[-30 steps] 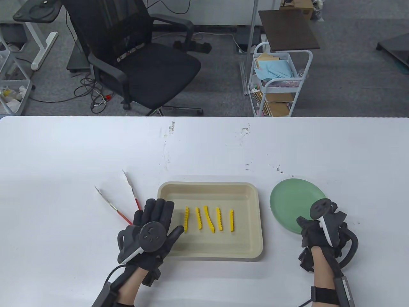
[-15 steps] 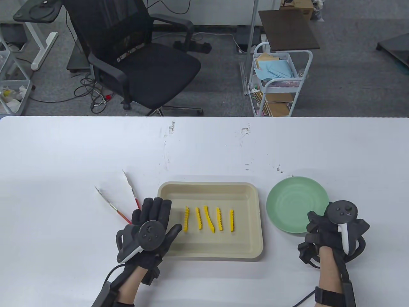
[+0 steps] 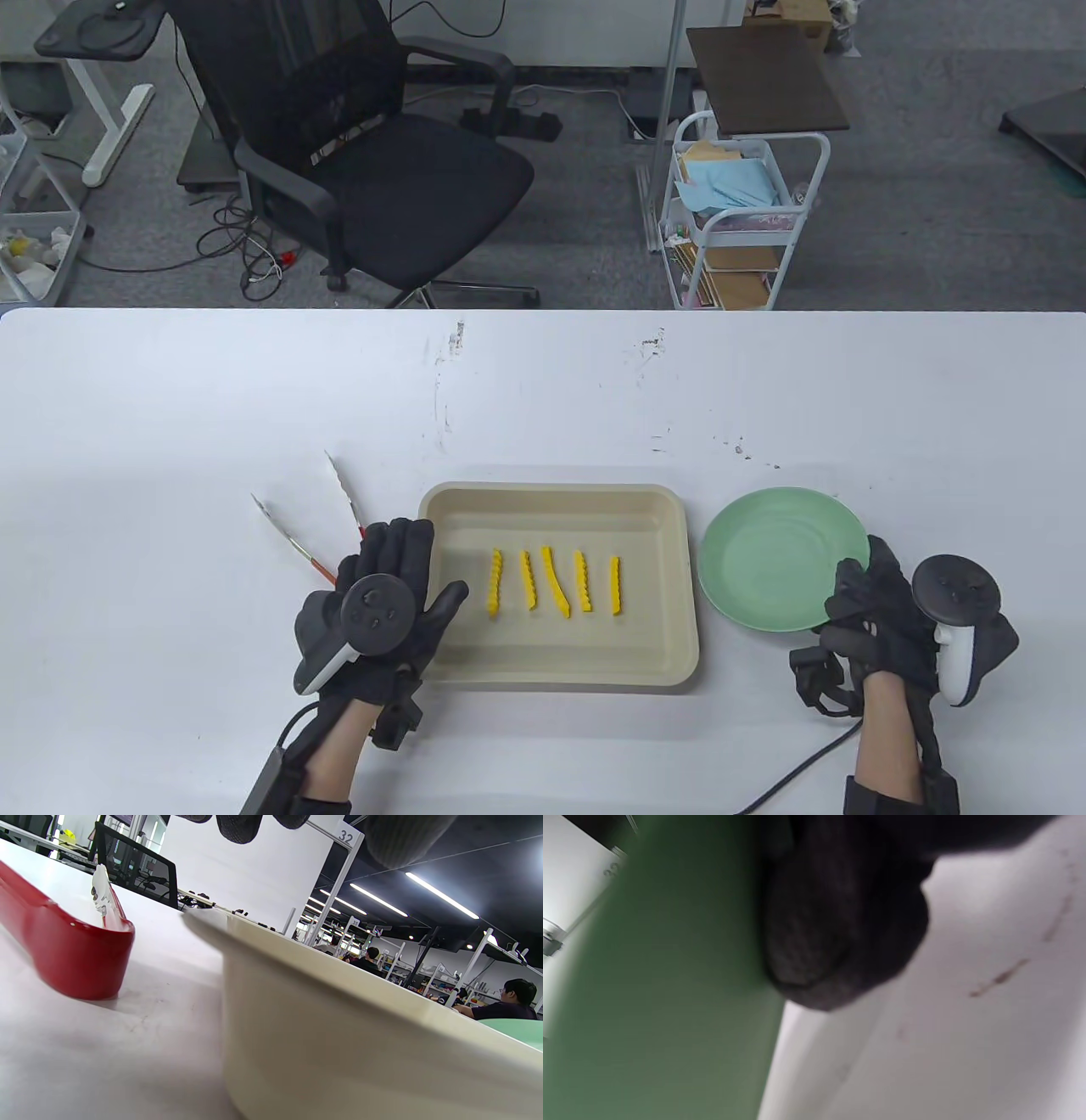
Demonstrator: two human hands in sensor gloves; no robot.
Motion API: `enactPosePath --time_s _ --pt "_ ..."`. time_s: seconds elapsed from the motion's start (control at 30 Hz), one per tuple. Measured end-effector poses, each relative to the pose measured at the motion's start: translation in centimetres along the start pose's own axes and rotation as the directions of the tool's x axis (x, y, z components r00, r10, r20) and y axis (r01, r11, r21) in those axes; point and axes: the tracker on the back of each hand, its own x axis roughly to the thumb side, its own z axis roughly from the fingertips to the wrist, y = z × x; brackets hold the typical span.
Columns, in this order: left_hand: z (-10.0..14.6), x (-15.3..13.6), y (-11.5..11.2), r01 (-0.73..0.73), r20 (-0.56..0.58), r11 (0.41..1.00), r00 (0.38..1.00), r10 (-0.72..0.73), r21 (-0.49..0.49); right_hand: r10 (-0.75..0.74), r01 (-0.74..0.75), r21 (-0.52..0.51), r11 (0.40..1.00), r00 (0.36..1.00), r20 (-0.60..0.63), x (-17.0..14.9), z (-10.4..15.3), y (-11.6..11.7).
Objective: Hold plate and receive fries gripped by tongs from baking tray
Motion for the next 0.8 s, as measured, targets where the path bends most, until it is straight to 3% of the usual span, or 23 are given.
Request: enactPosePath --time_s 0.2,0.4,0.53,0.6,0.7,0.8 --pt "0.0 -0.7 0.0 -0.026 -0.032 1.000 0.999 0.026 0.003 -0.223 0.219 0.041 0.975 0.963 0.152 0.7 1.2 0.1" --pt "0.2 -1.2 0.8 -0.066 -0.059 0.992 0.996 0.073 0.111 -0.250 0.238 0.090 0.967 0.955 0.162 0.8 1.3 1.0" --pt "-0.8 -3.0 2.0 0.007 -0.211 0.992 0.977 0.019 0.124 -0.231 0.215 0.108 0.971 0.958 0.172 0.8 1.1 1.7" --pt "-1.3 -3.9 2.5 0.061 -0.311 0.994 0.950 -0.028 0.096 -0.237 0.219 0.122 0.968 0.957 0.167 0.8 1.1 1.9" --pt "-2.2 -5.2 2.7 0.112 -0.510 0.990 0.849 -0.140 -0.085 -0.244 0.225 0.127 0.966 0.956 0.164 0.9 1.1 2.1" --pt "-3.1 -5.9 2.1 0.260 -0.545 0.958 0.789 -0.284 -0.123 -0.236 0.218 0.123 0.968 0.958 0.165 0.9 1.1 2.1"
